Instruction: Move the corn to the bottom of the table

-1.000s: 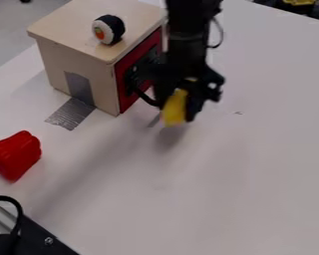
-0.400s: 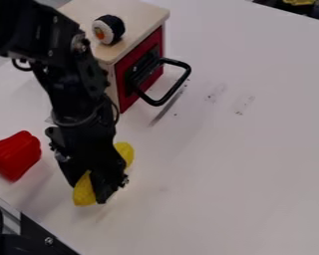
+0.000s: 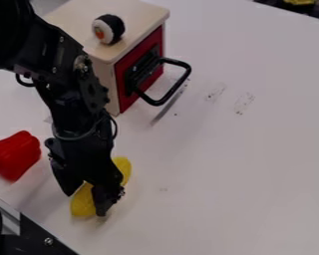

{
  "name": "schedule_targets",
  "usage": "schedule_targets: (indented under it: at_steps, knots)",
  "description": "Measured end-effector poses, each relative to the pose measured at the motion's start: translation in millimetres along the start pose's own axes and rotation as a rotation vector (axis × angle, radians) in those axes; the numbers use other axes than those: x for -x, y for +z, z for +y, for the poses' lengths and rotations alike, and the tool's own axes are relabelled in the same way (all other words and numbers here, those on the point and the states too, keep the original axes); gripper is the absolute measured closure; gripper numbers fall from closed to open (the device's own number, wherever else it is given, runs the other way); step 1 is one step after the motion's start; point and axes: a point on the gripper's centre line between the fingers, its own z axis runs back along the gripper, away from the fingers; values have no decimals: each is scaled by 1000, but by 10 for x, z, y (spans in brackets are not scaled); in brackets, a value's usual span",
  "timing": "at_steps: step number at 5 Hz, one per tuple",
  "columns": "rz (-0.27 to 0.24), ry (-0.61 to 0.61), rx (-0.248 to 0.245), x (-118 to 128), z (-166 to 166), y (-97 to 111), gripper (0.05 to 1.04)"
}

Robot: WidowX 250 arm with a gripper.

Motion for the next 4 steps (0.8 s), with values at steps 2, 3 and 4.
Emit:
schedule_targets:
  at_steps: [2,3,4]
  knots:
    - [-59,-4,-7,6,-9,227,85]
    - [-157,9,-50,-15,56,633,85]
    - [-199,37,-75,17,119,881,85]
